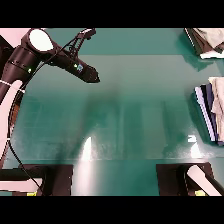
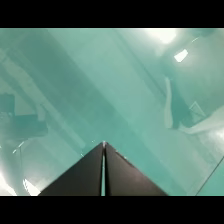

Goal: Fold the shirts.

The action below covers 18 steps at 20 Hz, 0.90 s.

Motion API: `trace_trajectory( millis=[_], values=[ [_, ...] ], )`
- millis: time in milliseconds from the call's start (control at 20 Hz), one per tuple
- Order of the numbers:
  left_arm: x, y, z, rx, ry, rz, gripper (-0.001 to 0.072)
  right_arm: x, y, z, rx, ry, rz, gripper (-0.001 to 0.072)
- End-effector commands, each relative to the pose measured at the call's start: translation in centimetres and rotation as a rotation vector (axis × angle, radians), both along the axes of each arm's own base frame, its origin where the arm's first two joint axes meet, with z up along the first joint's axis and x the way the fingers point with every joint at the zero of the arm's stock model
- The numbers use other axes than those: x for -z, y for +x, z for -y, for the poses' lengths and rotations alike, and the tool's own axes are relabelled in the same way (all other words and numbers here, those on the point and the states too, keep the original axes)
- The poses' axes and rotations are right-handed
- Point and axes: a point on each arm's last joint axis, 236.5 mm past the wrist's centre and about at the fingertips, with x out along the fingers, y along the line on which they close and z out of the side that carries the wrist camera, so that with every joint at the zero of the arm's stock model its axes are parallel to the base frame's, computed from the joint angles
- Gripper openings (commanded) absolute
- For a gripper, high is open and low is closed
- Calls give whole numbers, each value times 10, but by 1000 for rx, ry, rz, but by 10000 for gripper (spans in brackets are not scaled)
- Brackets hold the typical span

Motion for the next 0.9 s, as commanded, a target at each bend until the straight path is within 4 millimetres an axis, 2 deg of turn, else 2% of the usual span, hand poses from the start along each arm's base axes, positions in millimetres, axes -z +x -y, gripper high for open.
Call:
trace_trajectory(
  millis=[0, 50, 150, 200, 250, 300, 550, 700, 850],
  values=[
    [-2, 4, 1, -9, -7, 16, 23, -7, 51, -49, -101, 153, 238, 481],
    [-2, 6, 1, -13, -10, 21, 23, -12, 71, -72, -161, 210, 302, 478],
    [-1, 2, 1, -5, -5, 9, 23, -19, 99, -111, -272, 290, 369, 406],
    [-2, 4, 1, -8, -8, 14, 23, -21, 107, -125, -320, 299, 373, 306],
    [-3, 6, 2, -13, -11, 21, 23, -22, 115, -139, -378, 296, 369, 139],
    [-3, 8, 2, -18, -14, 27, 23, -23, 121, -152, -438, 291, 364, 21],
    [-5, 11, 2, -26, -21, 40, 23, -26, 137, -201, -600, 302, 363, 21],
    [-5, 11, 3, -26, -21, 40, 23, -26, 138, -213, -635, 310, 357, 21],
    [-5, 11, 3, -26, -21, 40, 23, -26, 138, -214, -639, 312, 355, 21]
  ],
)
